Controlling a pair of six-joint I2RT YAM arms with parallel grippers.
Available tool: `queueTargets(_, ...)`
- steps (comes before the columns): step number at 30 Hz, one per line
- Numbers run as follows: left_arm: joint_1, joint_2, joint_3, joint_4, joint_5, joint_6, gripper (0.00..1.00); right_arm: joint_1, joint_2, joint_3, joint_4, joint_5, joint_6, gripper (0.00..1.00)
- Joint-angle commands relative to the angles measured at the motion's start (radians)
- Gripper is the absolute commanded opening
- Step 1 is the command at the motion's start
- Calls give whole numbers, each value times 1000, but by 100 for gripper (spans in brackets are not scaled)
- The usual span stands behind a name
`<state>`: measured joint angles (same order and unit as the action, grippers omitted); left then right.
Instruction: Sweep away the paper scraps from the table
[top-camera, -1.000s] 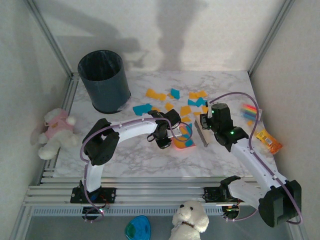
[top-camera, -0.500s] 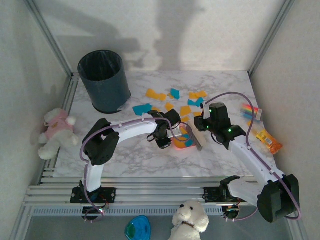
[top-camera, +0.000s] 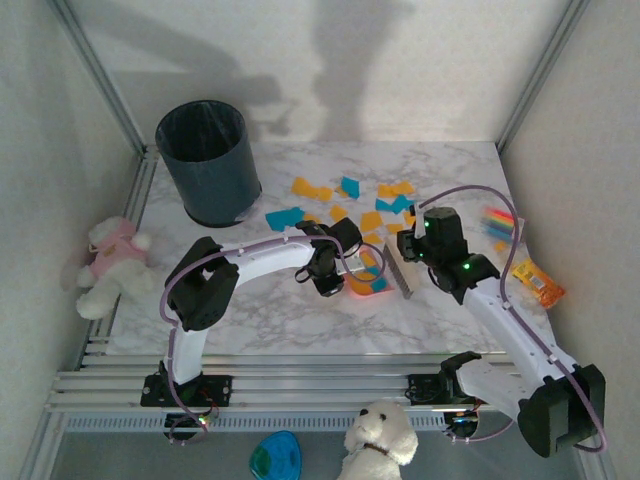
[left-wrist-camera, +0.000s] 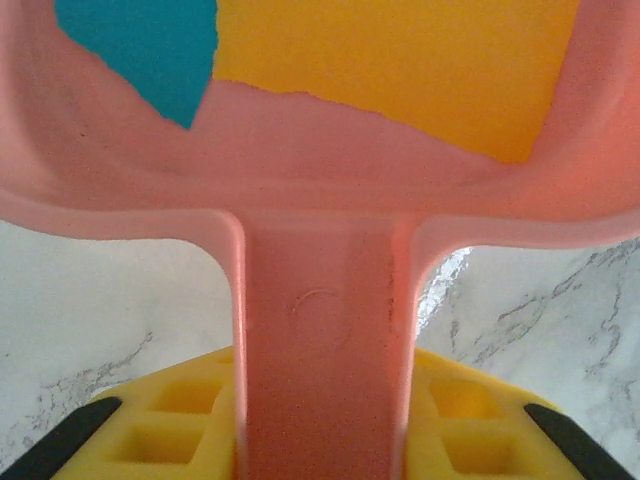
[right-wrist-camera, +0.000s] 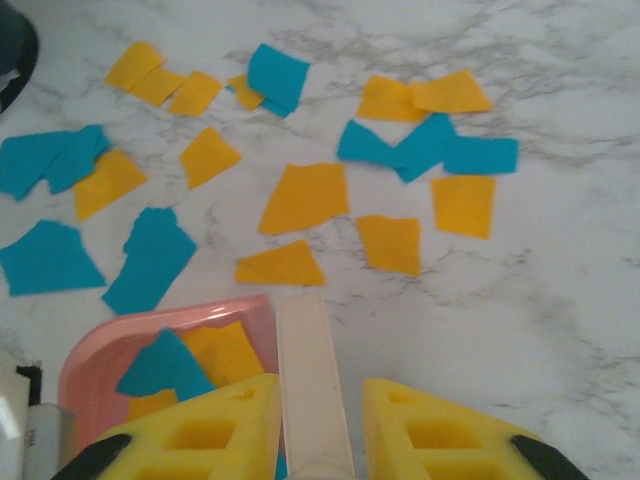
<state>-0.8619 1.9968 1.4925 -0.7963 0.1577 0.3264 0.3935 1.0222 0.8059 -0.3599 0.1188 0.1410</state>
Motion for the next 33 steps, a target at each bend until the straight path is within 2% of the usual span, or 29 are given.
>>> queueTargets(1,10,-51,-22,26,-30,-27,0,6,-35,46,-10,120,40,0)
queueTargets(7,30,-112,-57,75,6,-52,0,-5,-57,53,-36,231,82,0)
queueTargets(10,43,-145,-66,96,42,-68,0,-19,-59,51,-35,243,85,0)
queueTargets(13,59,-179,-75,122,77,-75,0,-27,-54,63,-47,240,99,0)
queueTargets(18,100,-229,-90,189,71,-127,0,-37,-48,84,-60,233,102,0)
queueTargets(25,175,-295,-89,267,164,-195,0,-37,-55,91,-63,174,99,0)
queueTargets(33,219,-304,1,253,200,-237,0,-38,-54,99,-77,127,97,0)
